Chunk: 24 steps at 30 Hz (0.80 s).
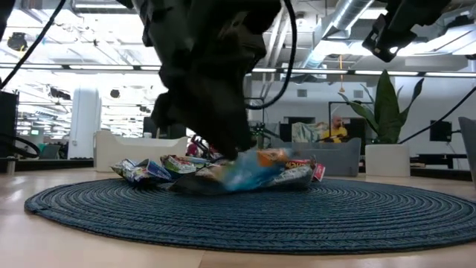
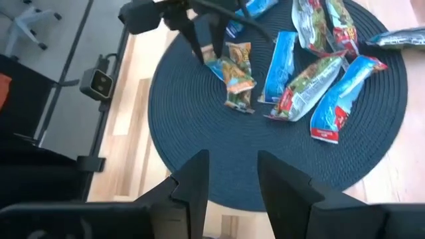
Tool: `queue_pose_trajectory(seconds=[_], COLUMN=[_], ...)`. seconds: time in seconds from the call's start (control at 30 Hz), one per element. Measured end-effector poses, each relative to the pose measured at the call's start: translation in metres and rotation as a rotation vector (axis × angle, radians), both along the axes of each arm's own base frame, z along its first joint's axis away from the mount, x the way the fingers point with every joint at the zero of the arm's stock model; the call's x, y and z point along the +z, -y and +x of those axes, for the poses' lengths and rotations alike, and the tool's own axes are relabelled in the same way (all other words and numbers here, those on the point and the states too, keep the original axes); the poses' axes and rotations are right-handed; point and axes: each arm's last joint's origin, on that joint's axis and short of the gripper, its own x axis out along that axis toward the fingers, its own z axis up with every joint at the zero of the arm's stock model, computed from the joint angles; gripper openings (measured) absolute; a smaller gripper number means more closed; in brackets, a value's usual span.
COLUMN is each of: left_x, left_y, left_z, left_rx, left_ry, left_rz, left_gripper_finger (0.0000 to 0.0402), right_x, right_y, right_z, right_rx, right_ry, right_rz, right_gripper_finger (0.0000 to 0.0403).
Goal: Pick and place Granola Bars by type
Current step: Put the orange granola bar into the white bin
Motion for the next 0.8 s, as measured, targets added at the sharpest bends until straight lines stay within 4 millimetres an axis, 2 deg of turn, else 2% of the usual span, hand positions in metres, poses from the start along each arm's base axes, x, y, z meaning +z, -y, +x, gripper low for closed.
queue_pose_trajectory(seconds=[0.3,0.53,0.63,0.8], left_x=[-0.013,-0.014,-0.015,-0.019], left_y=[0.002,0.001,0.001,0.001], left_z=[0.012,0.013,0.013,0.013], left_rx=[0.011,0.034,0.033,0.021], left_ry=[-0.03,-0.014,-0.022,-0.033], left_rz=[0.067,0.085,0.078,0.092], left_gripper_finger=[0.0109,0.0108,0.0092,0.0035], right_x=[0.001,0.002,0.002,0.002], right_y=[0.0,0.001,0.001,0.001], right_z=[0.0,0.001,0.001,0.001], right_rx=[0.006,-0.004,-0.004,-0.004], right_ry=[0.008,0.014,0.015,0.016], right_rz=[-0.013,-0.022,-0.022,-0.022], right_gripper_finger=[0.0119,0.0119,0.0119,0.0119])
